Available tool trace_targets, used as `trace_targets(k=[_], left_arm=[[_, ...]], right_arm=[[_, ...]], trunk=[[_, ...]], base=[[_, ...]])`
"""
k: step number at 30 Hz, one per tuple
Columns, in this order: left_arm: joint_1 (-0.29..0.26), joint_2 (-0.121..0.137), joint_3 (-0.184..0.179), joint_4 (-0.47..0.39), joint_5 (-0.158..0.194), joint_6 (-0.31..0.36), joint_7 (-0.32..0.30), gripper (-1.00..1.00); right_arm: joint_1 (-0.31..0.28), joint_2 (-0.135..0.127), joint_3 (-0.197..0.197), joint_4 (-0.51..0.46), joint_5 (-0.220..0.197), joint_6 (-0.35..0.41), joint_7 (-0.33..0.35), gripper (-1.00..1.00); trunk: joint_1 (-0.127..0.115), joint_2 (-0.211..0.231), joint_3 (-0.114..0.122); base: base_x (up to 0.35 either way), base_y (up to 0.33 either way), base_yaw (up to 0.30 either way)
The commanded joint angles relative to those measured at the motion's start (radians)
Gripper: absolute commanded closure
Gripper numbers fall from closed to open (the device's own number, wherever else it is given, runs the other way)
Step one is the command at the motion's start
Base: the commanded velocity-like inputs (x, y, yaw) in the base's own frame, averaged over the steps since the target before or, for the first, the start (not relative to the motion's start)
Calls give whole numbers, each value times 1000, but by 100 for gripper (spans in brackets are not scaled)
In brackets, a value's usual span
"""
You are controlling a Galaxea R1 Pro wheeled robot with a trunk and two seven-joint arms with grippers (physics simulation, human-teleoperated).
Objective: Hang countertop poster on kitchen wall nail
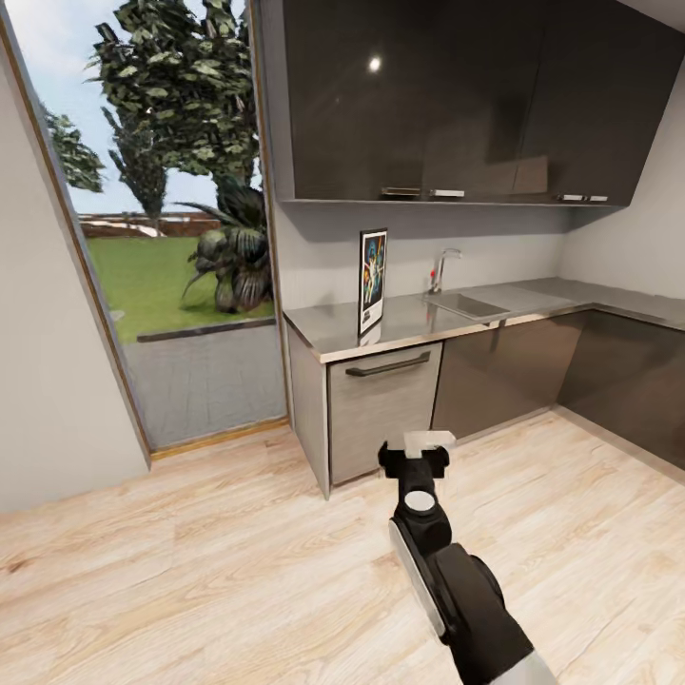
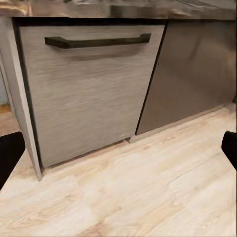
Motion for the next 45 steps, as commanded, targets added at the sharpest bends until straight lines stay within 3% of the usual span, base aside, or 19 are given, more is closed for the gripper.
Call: trace_targets(k=[1,5,8,12,20,36,40,45], left_arm=[[0,1,6,-2,0,-2,0,-100],[0,3,47,-2,0,-2,-3,-100],[0,3,52,-3,0,-2,-3,-100],[0,3,53,-3,0,-2,-3,-100],[0,3,53,-3,0,-2,-3,-100],[0,3,54,-3,0,-2,-3,-100],[0,4,57,-4,0,-2,-3,-100],[0,4,58,-4,0,-1,-2,-100]], right_arm=[[-16,2,3,-2,-3,9,-17,-100],[-83,10,6,-8,-3,16,-73,-100],[-150,12,6,-9,-5,64,-78,-100],[-177,18,6,-9,-17,91,-78,-100],[-192,18,6,-8,-53,101,-78,-100],[-193,18,-2,-9,-52,99,-77,-100],[-195,18,-12,-8,-52,96,-146,-100],[-213,18,-19,-6,-51,95,-176,-100]], trunk=[[1,0,-1],[1,0,0],[1,0,1],[1,0,4],[1,0,10],[1,0,13],[1,0,13],[1,0,13]], base=[[269,0,0],[306,0,43],[335,0,225],[337,26,257],[332,132,266],[333,30,80],[234,-65,1],[103,-60,0]])
